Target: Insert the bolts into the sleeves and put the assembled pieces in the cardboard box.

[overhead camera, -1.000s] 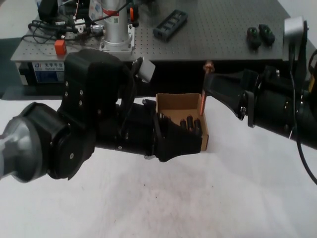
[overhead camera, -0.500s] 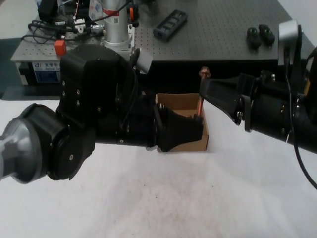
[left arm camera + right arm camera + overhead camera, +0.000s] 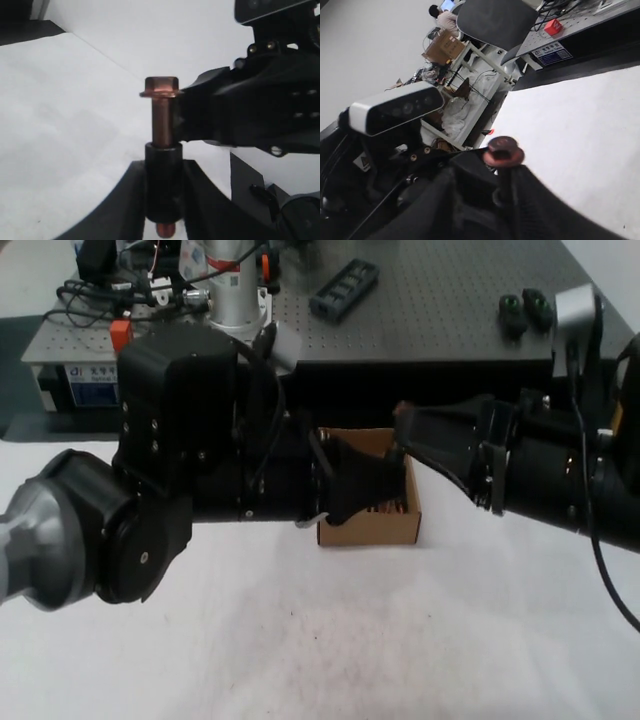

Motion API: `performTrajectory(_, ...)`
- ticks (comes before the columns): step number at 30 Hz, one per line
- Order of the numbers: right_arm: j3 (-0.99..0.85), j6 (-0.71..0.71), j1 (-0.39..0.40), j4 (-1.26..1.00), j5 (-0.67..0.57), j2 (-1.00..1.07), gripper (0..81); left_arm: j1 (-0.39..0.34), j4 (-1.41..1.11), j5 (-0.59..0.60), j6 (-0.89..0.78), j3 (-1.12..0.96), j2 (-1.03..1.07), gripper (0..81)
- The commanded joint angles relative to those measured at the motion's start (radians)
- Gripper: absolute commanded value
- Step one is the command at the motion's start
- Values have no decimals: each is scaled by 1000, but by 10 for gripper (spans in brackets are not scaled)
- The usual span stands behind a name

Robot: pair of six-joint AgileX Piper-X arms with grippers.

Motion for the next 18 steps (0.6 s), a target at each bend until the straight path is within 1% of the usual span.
performTrajectory(1,-5,4,6,-6,-59,-15,474,0,-26,-37,6,-9,-13,6)
performTrajectory(3,-5,4,-16,-2,-64,-25,456,0,-26,-92,6,-9,-13,6)
performTrajectory(5,-5,4,-51,36,-67,-47,433,0,-51,-186,6,-9,-13,6)
performTrajectory(7,-5,-29,-97,140,-69,-86,428,0,-67,-329,-1,-16,-13,6)
performTrajectory(9,-5,-103,-153,287,-69,-142,428,0,-53,-492,-47,-44,5,6)
performTrajectory(10,-5,-150,-181,367,-65,-171,428,4,-24,-528,-67,-74,27,6)
performTrajectory(12,-5,-224,-224,504,-33,-222,428,12,57,-531,-70,-169,94,6)
performTrajectory(14,-5,-280,-259,623,35,-259,428,13,167,-554,-61,-293,190,6)
performTrajectory(18,-5,-341,-279,806,150,-302,428,13,389,-622,13,-544,390,6)
